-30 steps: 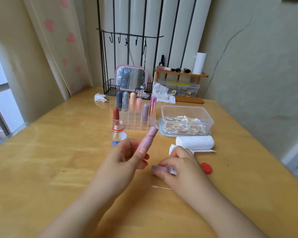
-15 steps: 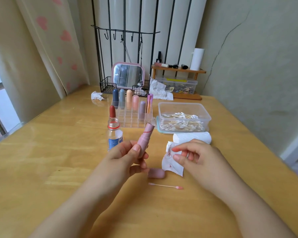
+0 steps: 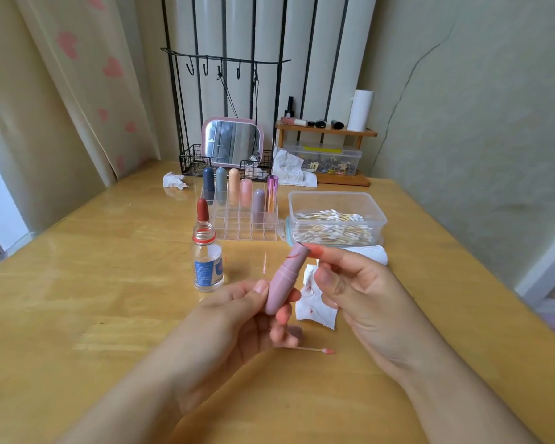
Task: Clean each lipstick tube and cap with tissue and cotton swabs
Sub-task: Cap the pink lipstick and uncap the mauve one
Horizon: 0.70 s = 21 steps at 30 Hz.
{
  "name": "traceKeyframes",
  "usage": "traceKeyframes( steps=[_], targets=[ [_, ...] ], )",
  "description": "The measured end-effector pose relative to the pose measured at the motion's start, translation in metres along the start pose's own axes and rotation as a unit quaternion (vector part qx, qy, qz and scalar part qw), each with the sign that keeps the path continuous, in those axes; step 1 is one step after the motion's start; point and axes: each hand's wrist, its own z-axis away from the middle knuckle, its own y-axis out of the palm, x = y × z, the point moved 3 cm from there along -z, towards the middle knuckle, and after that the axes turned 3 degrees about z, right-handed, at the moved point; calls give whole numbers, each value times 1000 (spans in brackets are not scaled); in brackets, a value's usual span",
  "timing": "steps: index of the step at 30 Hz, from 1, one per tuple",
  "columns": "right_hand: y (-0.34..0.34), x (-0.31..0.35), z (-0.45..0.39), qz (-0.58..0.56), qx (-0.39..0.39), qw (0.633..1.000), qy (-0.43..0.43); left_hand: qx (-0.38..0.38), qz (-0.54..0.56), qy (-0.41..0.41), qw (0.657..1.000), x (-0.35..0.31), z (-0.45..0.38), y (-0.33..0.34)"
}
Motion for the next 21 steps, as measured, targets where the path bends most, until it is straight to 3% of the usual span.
traceKeyframes(
  steps=[4, 11, 21],
  targets=[
    [4, 4, 3, 7, 7, 1000, -13, 43, 63, -19, 997, 3, -2, 6],
    [8, 17, 7, -43, -12, 999, -27, 95, 12, -16, 995, 4, -1, 7],
    [8, 17, 8, -28, -43, 996, -73, 46, -49, 41, 997, -1, 3, 10]
  ],
)
